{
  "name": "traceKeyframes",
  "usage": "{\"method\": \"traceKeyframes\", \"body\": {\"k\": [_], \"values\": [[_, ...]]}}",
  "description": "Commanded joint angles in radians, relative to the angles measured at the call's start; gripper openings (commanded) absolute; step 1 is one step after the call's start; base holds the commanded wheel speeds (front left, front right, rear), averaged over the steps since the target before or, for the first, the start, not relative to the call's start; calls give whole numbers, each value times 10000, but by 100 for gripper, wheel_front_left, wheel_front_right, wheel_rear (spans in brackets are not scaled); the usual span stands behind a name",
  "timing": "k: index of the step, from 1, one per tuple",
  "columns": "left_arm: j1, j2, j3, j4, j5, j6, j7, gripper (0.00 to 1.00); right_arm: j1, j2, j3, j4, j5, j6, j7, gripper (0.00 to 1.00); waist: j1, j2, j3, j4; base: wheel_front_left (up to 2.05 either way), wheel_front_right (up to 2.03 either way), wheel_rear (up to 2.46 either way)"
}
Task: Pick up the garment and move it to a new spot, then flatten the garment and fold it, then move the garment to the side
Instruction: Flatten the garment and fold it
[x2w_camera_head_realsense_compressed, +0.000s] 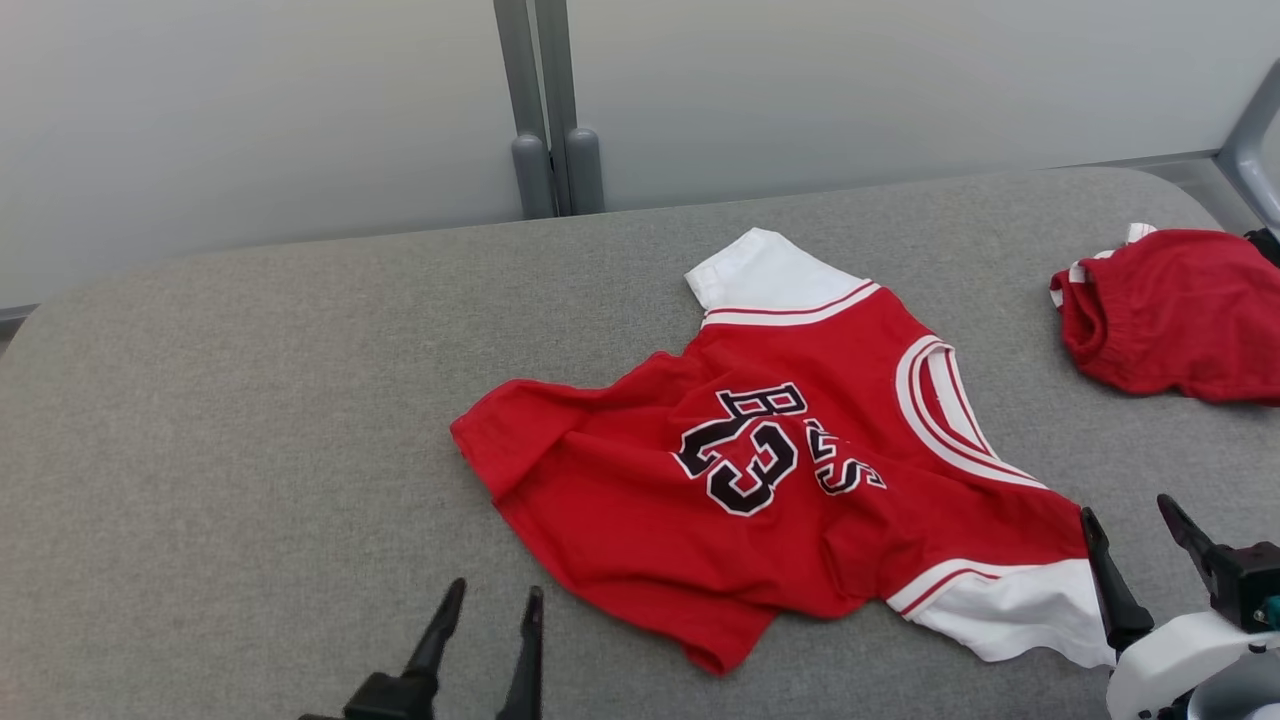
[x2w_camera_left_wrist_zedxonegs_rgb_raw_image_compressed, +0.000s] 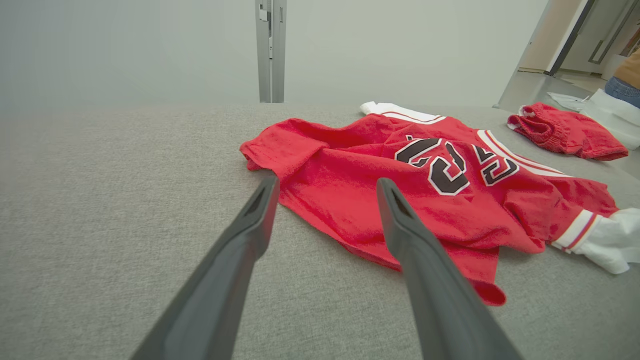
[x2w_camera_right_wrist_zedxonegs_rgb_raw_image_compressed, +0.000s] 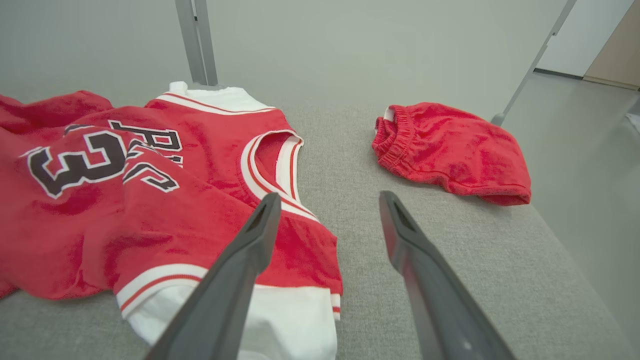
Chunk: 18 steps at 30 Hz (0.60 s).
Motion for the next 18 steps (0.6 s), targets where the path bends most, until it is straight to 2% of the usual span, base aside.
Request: {"method": "traceKeyframes", "body": {"k": [1,4,6,10,13,18], "values": [[-286,29,-270,84,63,-124,245,100,-23,-148,118,28,246,-12,470,100,0,0,18,-90,0,0,0],[-560,32,-1305,195,-137,-423,1143,100,310,-704,299,-282,882,-15,1646,100,0,0,90,-208,0,0,0],[-764,34,-1853,143,-322,-500,1706,100,593,-842,475,-604,1380,-12,2408,100,0,0,209,-296,0,0,0],[-1220,38,-2698,304,-674,-426,2691,100,1016,-1328,992,-1253,2323,-14,3728,100,0,0,512,-456,0,0,0],[-1612,38,-3239,584,-1119,-408,3446,100,1034,-1475,1225,-1479,2658,-12,4150,100,0,0,745,-573,0,0,0],[-2218,34,-3675,1130,-1592,-80,4145,100,559,-1639,1697,-1364,2756,-12,4390,100,0,0,1103,-776,0,0,0]]}}
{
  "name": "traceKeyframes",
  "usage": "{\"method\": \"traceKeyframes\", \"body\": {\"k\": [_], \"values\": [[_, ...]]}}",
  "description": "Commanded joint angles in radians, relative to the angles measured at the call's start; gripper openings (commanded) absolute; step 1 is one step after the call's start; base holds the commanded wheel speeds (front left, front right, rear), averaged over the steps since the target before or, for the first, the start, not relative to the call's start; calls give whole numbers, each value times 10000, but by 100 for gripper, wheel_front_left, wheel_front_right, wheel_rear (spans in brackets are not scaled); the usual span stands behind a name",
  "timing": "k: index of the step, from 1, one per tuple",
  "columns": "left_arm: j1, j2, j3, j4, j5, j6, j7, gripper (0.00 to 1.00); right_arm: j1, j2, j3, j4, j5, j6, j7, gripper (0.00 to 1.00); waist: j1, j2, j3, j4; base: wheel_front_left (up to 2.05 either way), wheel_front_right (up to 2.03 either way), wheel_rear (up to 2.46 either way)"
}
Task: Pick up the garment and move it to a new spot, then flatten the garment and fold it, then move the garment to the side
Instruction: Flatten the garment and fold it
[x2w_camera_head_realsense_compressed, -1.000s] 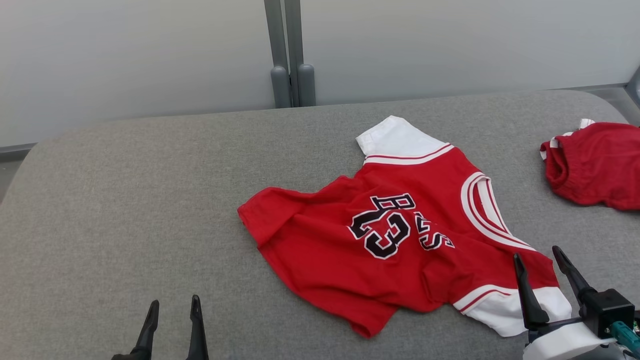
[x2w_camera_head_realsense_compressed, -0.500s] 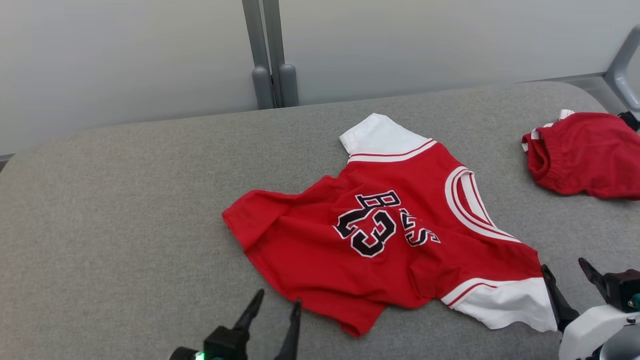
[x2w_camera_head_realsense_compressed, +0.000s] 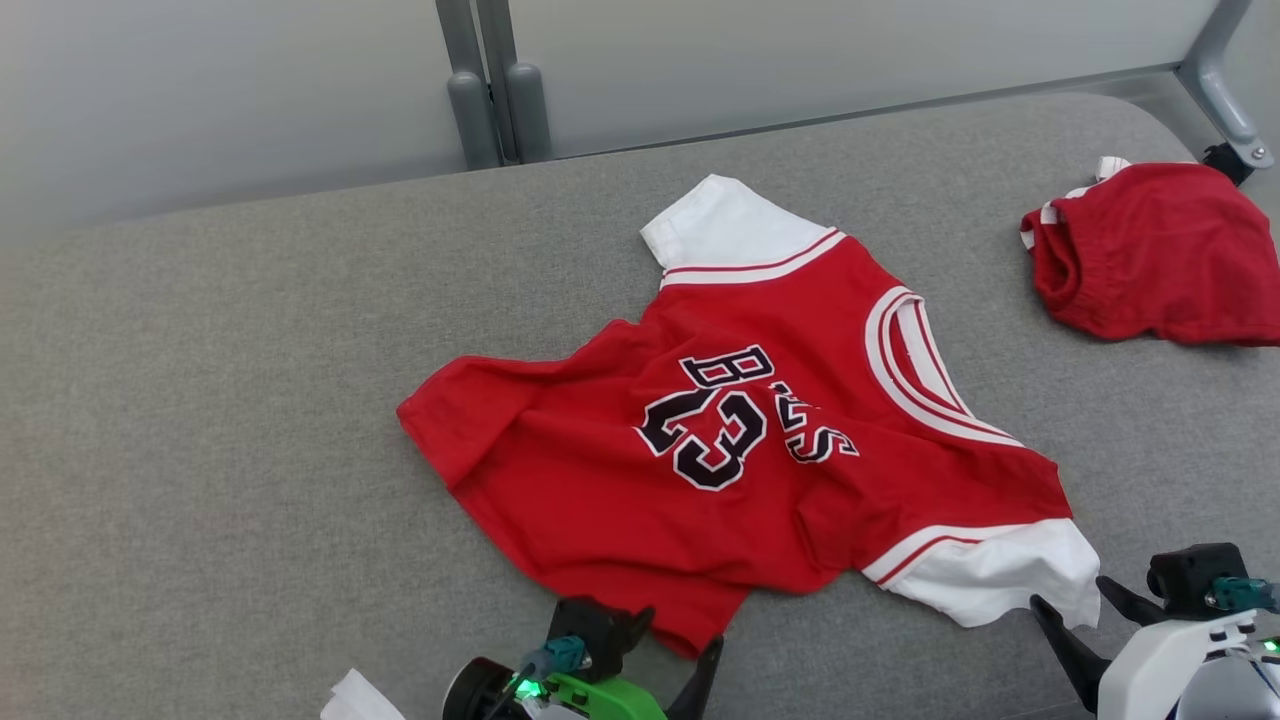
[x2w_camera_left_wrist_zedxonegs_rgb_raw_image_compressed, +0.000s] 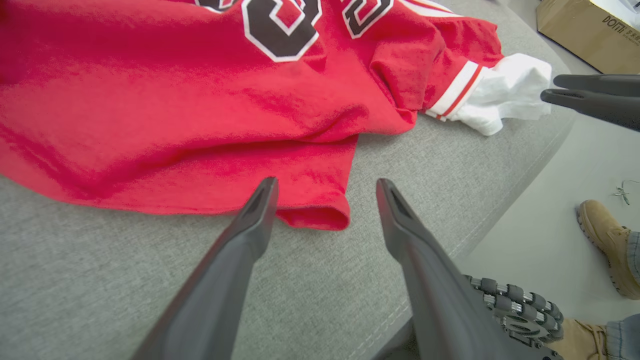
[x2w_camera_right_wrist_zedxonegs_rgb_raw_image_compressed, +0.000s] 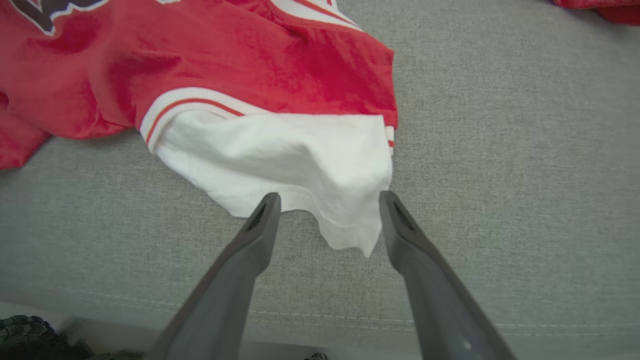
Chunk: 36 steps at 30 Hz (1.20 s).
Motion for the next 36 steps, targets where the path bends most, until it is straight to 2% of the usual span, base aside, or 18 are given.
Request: {"method": "traceKeyframes", "body": {"k": [1,9,17,18,19,20,21,22,23,24,25,26,29,31,36], "values": [[-207,41,-117,93,-253,51,126,100,-217,-75,168,71,87,-16,76,100,0,0,275,-186,0,0,0],[-985,44,-475,628,-479,320,157,100,-967,-359,855,656,226,-14,236,100,0,0,905,-264,0,0,0],[-1427,179,-765,1747,-388,462,754,100,-1806,-470,1713,1385,448,-14,152,100,0,0,1334,-300,0,0,0],[-1421,224,-828,1859,-385,421,866,64,-1848,-455,1869,1465,529,-14,173,100,0,0,1333,-287,0,0,0],[-1415,275,-863,1948,-372,404,934,43,-1889,-461,1987,1520,593,-8,179,100,0,0,1330,-273,0,0,0],[-1388,321,-917,2035,-359,373,1008,27,-1930,-471,2089,1586,653,-8,158,100,0,0,1318,-257,0,0,0],[-1367,342,-921,2084,-356,401,1021,0,-1958,-481,2145,1629,717,-8,149,100,0,0,1302,-241,0,0,0],[-1332,382,-974,2151,-369,370,1100,0,-1988,-496,2201,1682,766,-8,122,100,0,0,1272,-223,0,0,0],[-1294,412,-1027,2189,-392,316,1185,0,-2001,-515,2249,1718,813,-8,59,85,0,0,1248,-209,0,0,0],[-1237,433,-1043,2206,-438,302,1214,0,-2022,-531,2302,1762,859,-8,19,44,0,0,1216,-193,0,0,0],[-1172,459,-1055,2237,-490,277,1269,0,-2044,-550,2358,1792,922,-8,-30,30,0,0,1183,-180,0,0,0],[-1079,515,-1085,2280,-546,220,1344,0,-2063,-562,2411,1830,1021,-8,-51,0,0,0,1139,-169,0,0,0],[-848,629,-927,2204,-712,254,1212,0,-2089,-587,2358,1778,1375,-10,-245,0,0,0,977,-153,0,0,0],[-706,734,-667,1911,-890,384,1005,0,-1899,-487,2308,1382,2130,-8,-404,0,0,0,824,-117,0,0,0],[-116,1077,250,-230,-1759,521,529,0,-1203,-823,1346,-550,4370,-14,-884,0,0,0,485,-48,0,0,0]]}}
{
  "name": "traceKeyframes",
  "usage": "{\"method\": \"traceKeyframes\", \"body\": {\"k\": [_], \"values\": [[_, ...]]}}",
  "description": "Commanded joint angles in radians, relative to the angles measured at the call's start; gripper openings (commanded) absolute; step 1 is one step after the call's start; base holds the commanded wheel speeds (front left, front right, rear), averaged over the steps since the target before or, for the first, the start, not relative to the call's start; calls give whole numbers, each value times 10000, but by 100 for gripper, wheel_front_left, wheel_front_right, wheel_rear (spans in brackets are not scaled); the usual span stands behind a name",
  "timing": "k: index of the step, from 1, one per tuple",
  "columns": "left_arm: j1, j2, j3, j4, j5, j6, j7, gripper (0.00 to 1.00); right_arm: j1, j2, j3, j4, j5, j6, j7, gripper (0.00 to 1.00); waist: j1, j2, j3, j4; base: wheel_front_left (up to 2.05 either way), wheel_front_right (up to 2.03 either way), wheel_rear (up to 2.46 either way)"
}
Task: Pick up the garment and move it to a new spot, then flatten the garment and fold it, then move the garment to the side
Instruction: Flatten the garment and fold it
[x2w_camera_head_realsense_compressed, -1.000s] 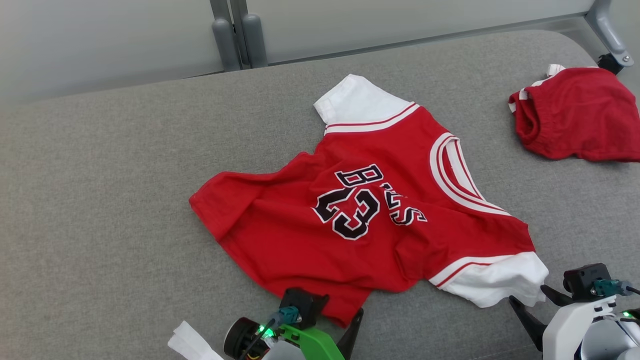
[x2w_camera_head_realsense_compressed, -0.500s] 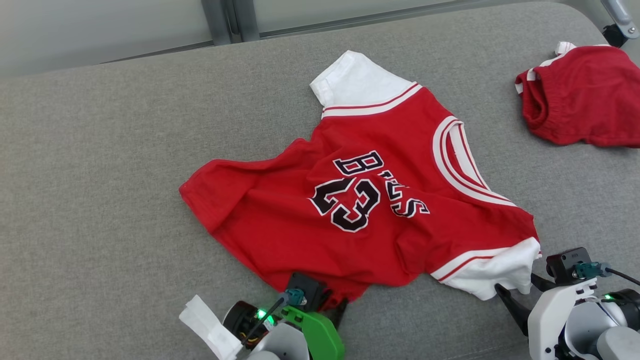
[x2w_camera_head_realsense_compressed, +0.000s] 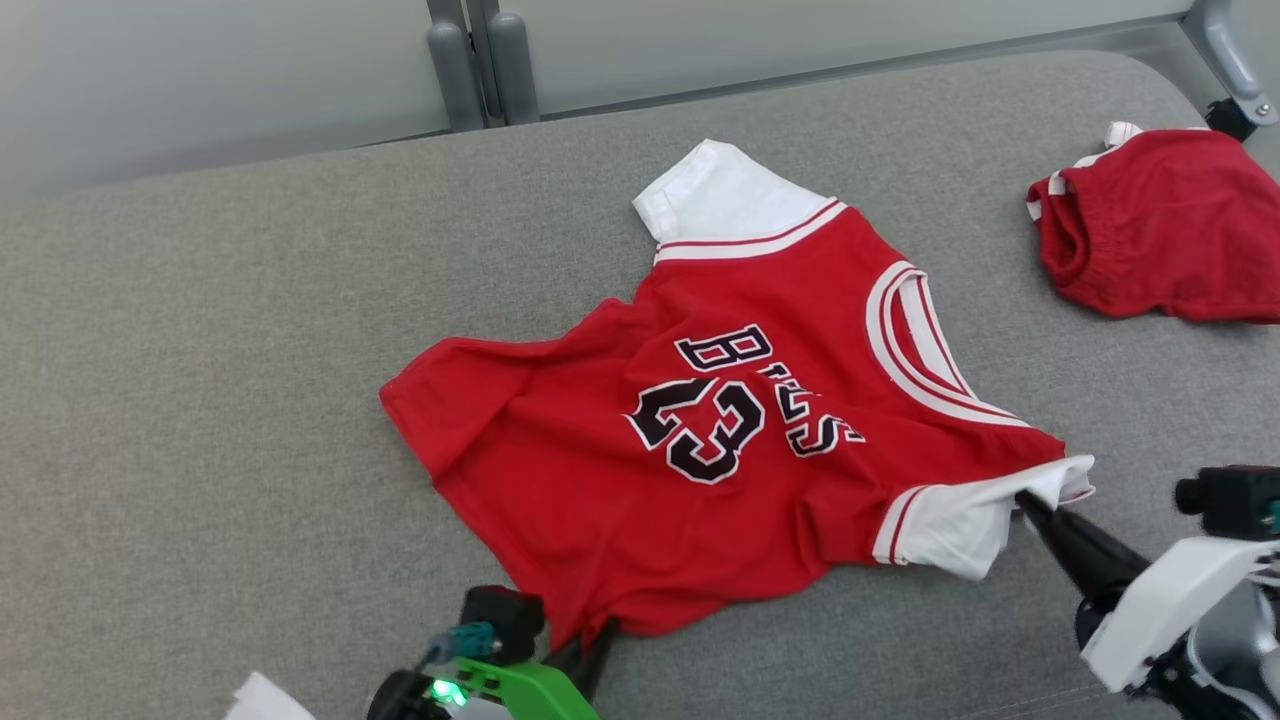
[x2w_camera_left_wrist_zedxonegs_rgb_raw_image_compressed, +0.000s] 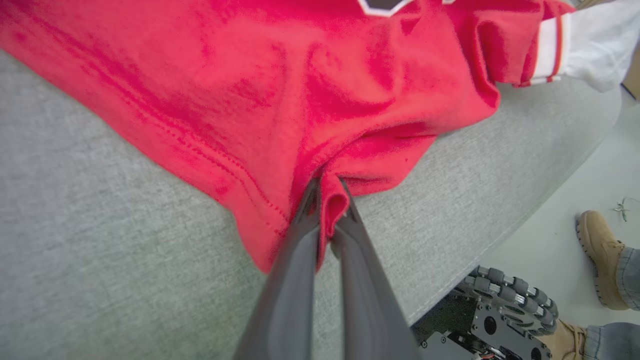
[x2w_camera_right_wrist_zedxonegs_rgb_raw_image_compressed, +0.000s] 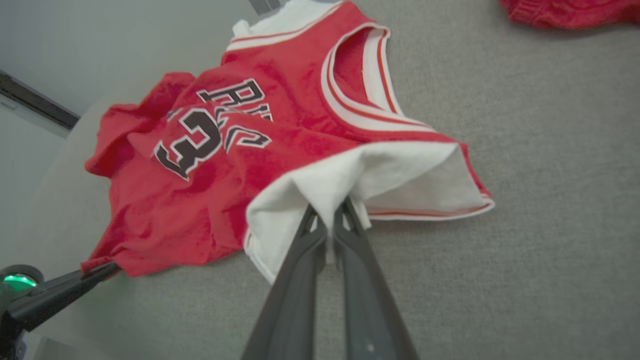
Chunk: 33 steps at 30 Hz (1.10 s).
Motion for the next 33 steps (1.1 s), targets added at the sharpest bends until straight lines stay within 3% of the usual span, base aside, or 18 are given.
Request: {"method": "traceKeyframes", "body": {"k": [1,7,11,15,19,24,27,30,33], "values": [[203,240,264,-765,-265,82,-85,0,271,-100,-387,-649,601,-5,-227,0,0,0,-211,67,0,0,0],[1168,1393,1280,-4715,-737,472,262,0,1271,-675,-2542,-3522,2473,-6,-679,0,0,0,-503,144,0,0,0],[1253,1785,1734,-7421,-818,791,580,0,1534,-895,-3863,-5358,3019,-6,-906,0,0,0,-603,203,0,0,0],[552,2063,2255,-9442,-969,832,1001,0,1218,-1141,-5050,-6828,3247,-6,-938,0,0,0,-483,242,0,0,0],[-815,2434,3112,-10380,-1481,802,1759,0,166,-1592,-5930,-7288,3296,-8,-644,0,0,0,-79,234,0,0,0],[-3310,2672,3949,-9545,-2117,878,2863,0,-2164,-2096,-5815,-6159,3072,-8,-245,0,0,0,993,269,0,0,0],[-5206,2518,4021,-7901,-2111,870,3207,0,-4193,-2127,-5053,-4697,2352,-8,-235,0,0,0,1953,398,0,0,0],[-7028,2216,3810,-5878,-1643,770,3033,0,-6495,-1705,-4025,-3126,1444,-8,-336,0,0,0,2721,531,0,0,0],[-8899,1781,3576,-3529,-930,732,2379,0,-9112,-604,-3168,-1102,77,-17,-880,0,0,0,3300,557,0,0,0]]}}
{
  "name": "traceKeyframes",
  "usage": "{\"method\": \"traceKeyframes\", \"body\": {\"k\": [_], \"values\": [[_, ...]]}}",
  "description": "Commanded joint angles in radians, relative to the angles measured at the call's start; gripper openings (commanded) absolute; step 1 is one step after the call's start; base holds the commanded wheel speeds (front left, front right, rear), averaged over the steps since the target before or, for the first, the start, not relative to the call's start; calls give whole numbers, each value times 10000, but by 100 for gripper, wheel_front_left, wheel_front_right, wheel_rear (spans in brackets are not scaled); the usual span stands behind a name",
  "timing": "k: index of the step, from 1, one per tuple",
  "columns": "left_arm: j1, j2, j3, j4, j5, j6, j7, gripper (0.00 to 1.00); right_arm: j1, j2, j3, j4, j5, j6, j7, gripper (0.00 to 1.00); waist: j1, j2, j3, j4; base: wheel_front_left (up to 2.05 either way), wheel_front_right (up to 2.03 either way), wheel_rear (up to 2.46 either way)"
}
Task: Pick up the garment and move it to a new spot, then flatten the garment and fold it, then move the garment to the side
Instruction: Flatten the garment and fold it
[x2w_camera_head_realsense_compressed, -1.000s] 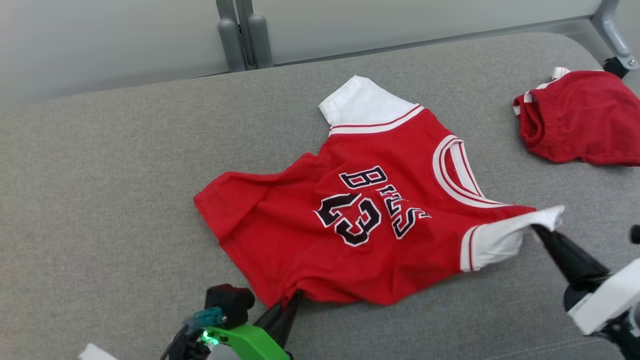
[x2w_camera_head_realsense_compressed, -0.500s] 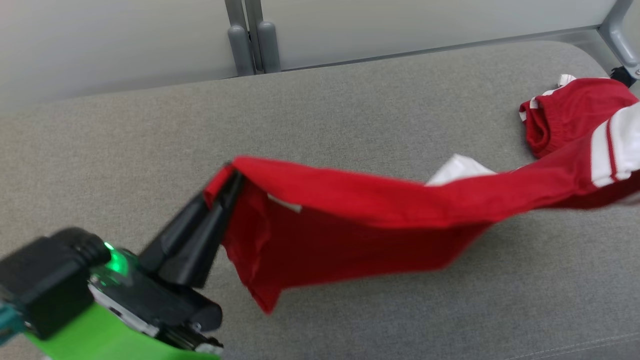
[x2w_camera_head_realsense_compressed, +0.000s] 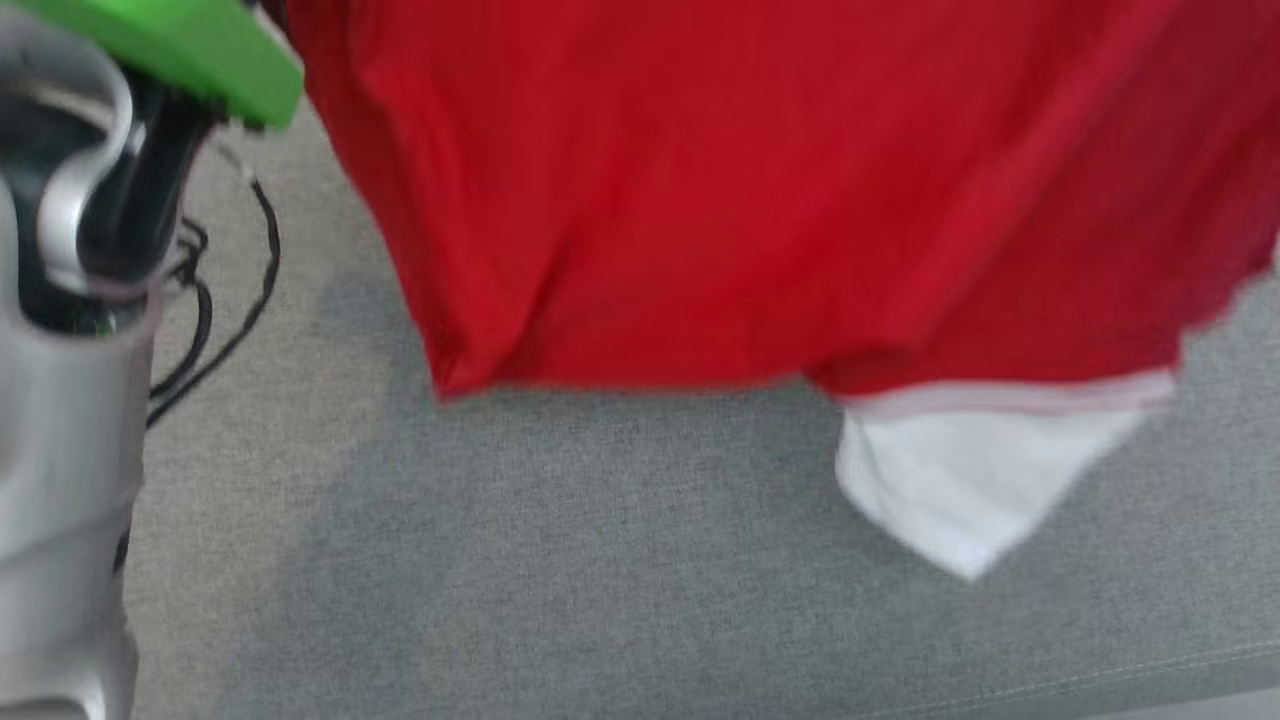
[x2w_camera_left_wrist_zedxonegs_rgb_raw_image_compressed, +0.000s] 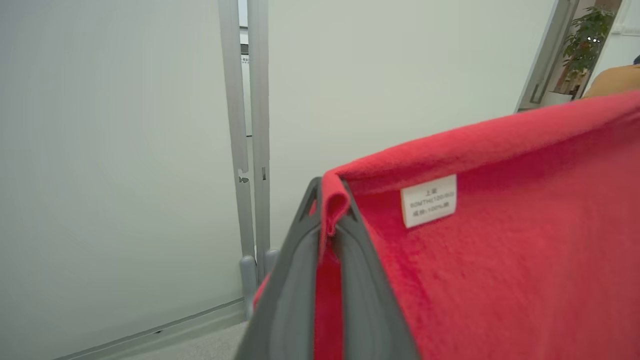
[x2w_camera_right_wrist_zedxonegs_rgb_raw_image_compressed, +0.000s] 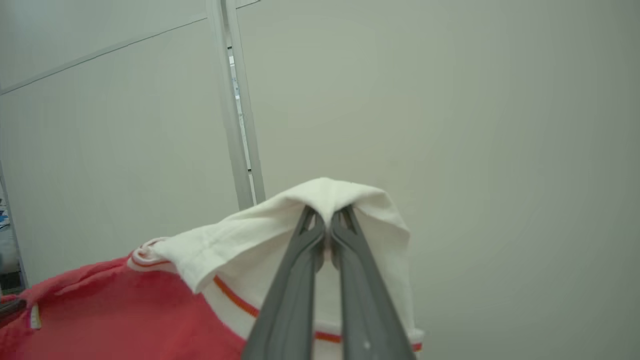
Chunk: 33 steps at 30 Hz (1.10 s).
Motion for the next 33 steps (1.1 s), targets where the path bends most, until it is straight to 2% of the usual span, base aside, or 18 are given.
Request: {"method": "traceKeyframes", "body": {"k": [1,3,5,8,12,16,19,23,25,30,33], "values": [[-739,-123,68,781,213,65,-306,0,-850,441,242,682,-472,-19,-262,0,-1,-1,1392,166,0,0,0],[-2083,-493,452,2082,486,376,-1227,0,-2324,1186,388,1875,-1155,-21,-879,0,-1,-1,1636,102,0,0,0],[-3244,-562,542,3323,1081,484,-2202,0,-3497,1894,516,2900,-1654,-21,-1554,0,-1,-1,1843,-32,0,0,0],[-4358,-850,341,5045,1514,117,-3635,0,-4640,2923,691,4338,-1963,-21,-2518,0,-1,-1,2070,-259,0,0,0],[-4380,-962,76,6779,1615,-426,-4885,0,-4591,3419,1539,5356,-1969,-13,-3142,0,-1,-1,2067,-430,0,0,0],[-2849,-866,-234,8094,1648,-879,-5575,0,-2745,3405,2847,5571,-1568,-15,-3437,0,-1,-1,1750,-540,0,0,0],[-1511,-736,-450,8529,1567,-1290,-6000,0,-1052,2943,3603,5145,-1069,-15,-3581,0,-1,-1,1449,-555,0,0,0],[680,-828,-704,8433,1290,-1631,-6451,0,1434,2184,3968,4416,-608,-15,-3662,0,-1,-1,997,-408,0,0,0],[1755,-889,-861,8182,1238,-1723,-6635,0,2686,1838,3797,3899,-396,-15,-3677,0,-1,-1,543,-252,0,0,0],[4550,-939,-1127,7072,965,-1621,-6801,0,5758,1420,3485,2676,9,-15,-3665,0,-1,-1,-634,-25,0,0,0],[6528,-815,-1147,5943,782,-1143,-6649,0,7479,1391,3429,2365,-151,-16,-3665,0,-1,-1,-1294,-47,0,0,0]]}}
